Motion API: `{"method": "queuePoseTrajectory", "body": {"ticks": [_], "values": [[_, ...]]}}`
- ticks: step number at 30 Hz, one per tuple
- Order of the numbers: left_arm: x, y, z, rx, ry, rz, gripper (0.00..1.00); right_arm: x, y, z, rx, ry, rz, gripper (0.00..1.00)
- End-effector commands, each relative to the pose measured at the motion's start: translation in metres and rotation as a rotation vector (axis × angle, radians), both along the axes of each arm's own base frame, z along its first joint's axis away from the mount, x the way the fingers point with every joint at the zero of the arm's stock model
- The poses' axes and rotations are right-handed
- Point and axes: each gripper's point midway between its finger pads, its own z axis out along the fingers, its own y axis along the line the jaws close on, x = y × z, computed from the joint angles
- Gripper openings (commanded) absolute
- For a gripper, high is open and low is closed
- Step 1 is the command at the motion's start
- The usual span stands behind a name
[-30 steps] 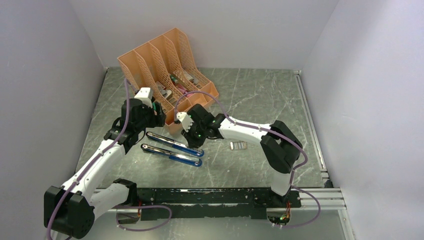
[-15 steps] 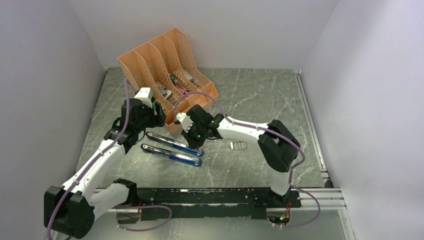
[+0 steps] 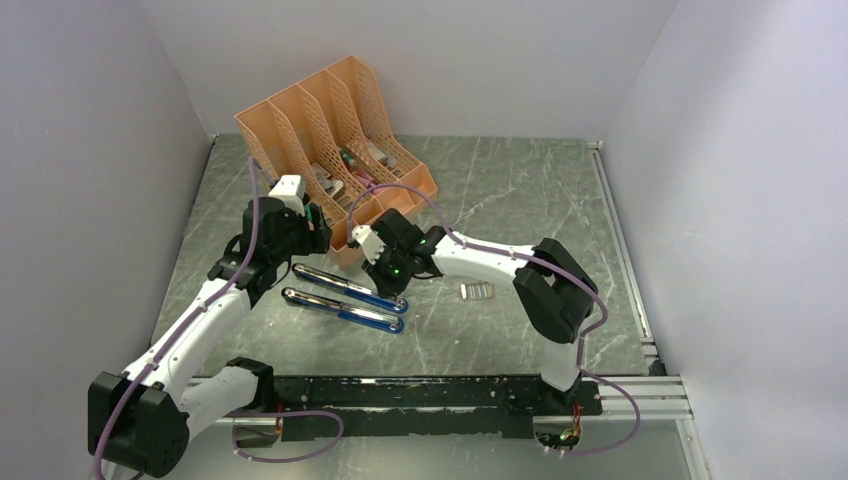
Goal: Load the staples into the stapler
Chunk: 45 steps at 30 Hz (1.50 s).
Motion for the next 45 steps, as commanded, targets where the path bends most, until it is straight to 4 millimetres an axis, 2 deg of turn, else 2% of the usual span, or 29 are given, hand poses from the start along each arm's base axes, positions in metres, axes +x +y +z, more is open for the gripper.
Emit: {"method": "queuePoseTrajectory", "body": {"ticks": [1,45], "values": [[0.0069,0.0011,0.0174,-0.012,-0.055,0.004,0.72,0.0055,-0.0055,-0.0069,-0.050,0.000,-0.022,0.15],[0.0063,0.0002,0.0194,-0.017,-0.060,0.000,0.72,0.0083,-0.0067,-0.0105,-0.097,-0.008,-0.007,0.15]]}}
